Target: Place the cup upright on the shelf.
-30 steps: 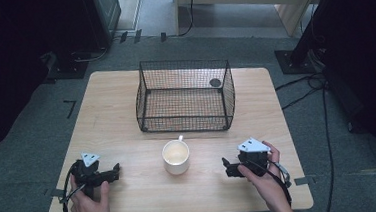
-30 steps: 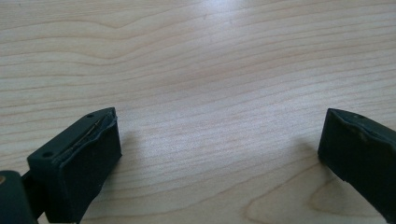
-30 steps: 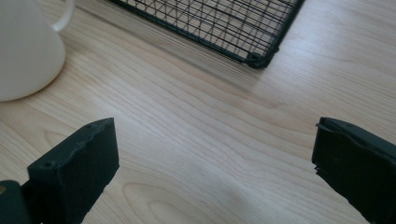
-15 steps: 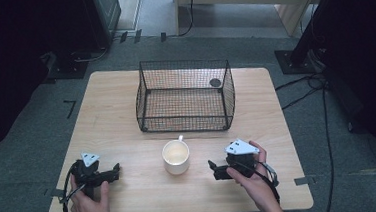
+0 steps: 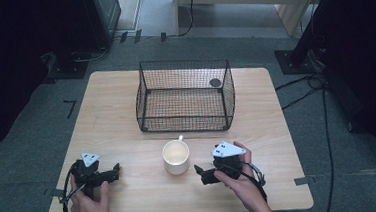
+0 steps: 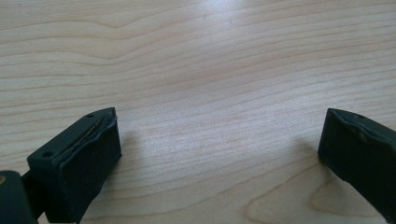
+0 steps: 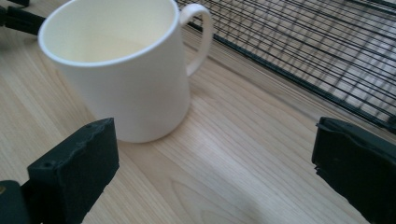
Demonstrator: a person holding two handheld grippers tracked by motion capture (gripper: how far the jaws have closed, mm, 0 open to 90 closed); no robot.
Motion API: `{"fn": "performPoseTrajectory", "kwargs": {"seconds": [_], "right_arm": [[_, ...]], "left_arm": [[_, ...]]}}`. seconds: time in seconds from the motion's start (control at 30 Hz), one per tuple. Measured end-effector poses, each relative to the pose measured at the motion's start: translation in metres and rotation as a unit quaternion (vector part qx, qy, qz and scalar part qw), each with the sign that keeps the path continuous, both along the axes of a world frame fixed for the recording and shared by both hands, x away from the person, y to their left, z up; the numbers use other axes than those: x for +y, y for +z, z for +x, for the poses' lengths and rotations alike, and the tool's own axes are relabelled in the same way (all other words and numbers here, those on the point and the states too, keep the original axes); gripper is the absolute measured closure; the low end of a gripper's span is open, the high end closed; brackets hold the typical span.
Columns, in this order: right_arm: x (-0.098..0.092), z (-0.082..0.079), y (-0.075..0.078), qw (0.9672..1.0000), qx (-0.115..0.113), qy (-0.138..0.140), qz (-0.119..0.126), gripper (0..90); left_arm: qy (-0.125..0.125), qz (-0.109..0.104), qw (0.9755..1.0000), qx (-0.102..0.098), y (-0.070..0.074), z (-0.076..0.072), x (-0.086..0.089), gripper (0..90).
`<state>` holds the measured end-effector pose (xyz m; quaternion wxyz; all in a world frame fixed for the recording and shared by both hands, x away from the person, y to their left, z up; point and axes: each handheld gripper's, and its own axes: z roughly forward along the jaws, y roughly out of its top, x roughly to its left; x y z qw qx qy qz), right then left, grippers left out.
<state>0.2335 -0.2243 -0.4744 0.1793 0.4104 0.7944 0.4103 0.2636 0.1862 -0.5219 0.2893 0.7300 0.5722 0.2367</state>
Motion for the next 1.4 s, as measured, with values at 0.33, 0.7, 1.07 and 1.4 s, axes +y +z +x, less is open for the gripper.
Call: {"fn": "performPoseTrajectory", "kwargs": {"seconds": [0.33,0.7,1.07,1.4], "right_arm": [[0.025,0.001,-0.003,0.9995,0.0,0.03,-0.001,0.1],[0.045,0.002,-0.003,0.9988,-0.007,0.049,-0.001,0.1],[0.059,0.007,-0.005,0.9983,-0.014,0.056,0.007,0.1],[0.071,0.012,-0.005,0.998,-0.031,0.044,0.032,0.0]], "left_arm": [[0.0,0.0,1.0,0.0,0.0,0.0,0.0,0.0],[-0.001,0.001,1.0,0.0,0.0,0.0,0.0,0.0],[0.0,0.0,1.0,0.0,0.0,0.0,0.0,0.0],[0.0,0.0,1.0,0.0,0.0,0.0,0.0,0.0]]}}
